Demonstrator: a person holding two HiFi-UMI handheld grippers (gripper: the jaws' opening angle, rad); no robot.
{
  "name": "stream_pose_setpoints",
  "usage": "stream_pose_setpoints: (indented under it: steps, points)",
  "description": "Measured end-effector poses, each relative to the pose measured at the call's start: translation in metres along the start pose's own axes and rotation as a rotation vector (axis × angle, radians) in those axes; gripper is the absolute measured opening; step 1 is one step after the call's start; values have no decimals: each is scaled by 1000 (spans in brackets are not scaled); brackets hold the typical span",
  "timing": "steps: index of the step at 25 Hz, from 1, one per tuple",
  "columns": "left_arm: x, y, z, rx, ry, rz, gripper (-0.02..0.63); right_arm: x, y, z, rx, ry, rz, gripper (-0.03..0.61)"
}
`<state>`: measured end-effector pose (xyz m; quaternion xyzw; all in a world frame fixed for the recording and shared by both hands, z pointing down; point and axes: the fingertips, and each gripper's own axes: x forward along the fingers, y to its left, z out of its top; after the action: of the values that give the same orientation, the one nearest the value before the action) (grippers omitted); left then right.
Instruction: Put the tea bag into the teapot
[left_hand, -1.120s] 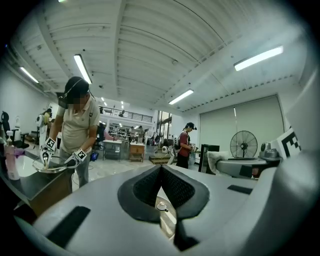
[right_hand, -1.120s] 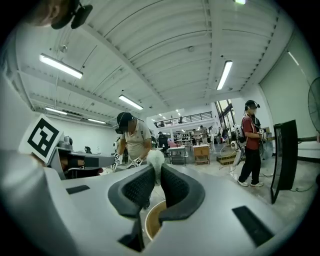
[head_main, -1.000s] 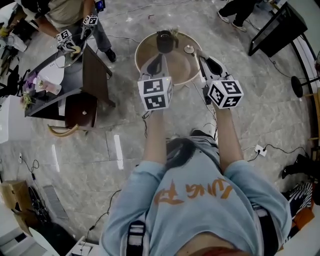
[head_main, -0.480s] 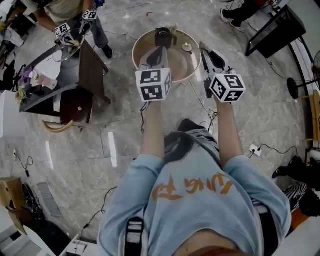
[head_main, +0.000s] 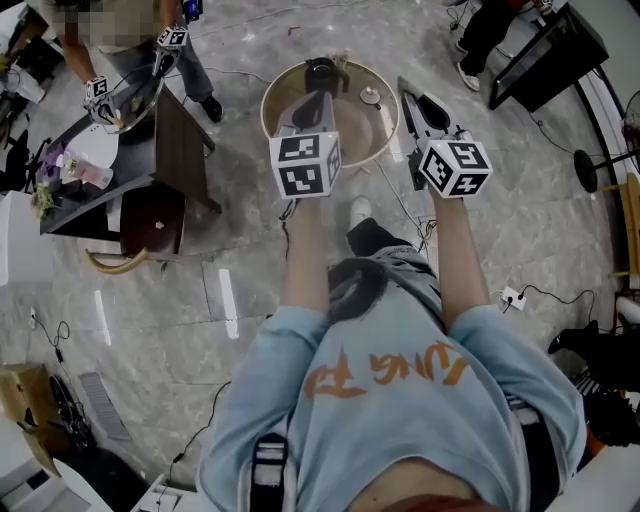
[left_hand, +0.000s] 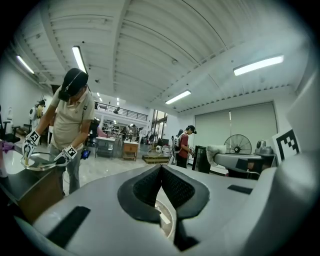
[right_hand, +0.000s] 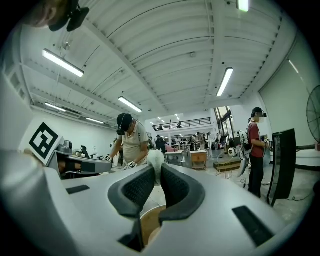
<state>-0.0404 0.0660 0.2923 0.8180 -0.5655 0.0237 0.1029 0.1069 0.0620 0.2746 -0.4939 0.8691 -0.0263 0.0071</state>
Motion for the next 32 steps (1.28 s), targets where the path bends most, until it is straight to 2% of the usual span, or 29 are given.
stream_pose_setpoints:
  steps: [5,12,17,23,32]
  points:
    - [12,-1,11,24,-6,-4,25,11,-10,13,-2,-29,8,52]
    - [39,6,14,64,10,-6,25,34,-29,4,38,-45,3,52]
    - [68,-1,15,72,12,-37,25,48,-60,1,76,-52,-29,52]
    - [102,-2,-1,66,47,-36,25,67,-85,-25,117,-9,-32,52]
    - [150,29,-28,21,123,6,25,118,-109,-59,162,57,-13,52]
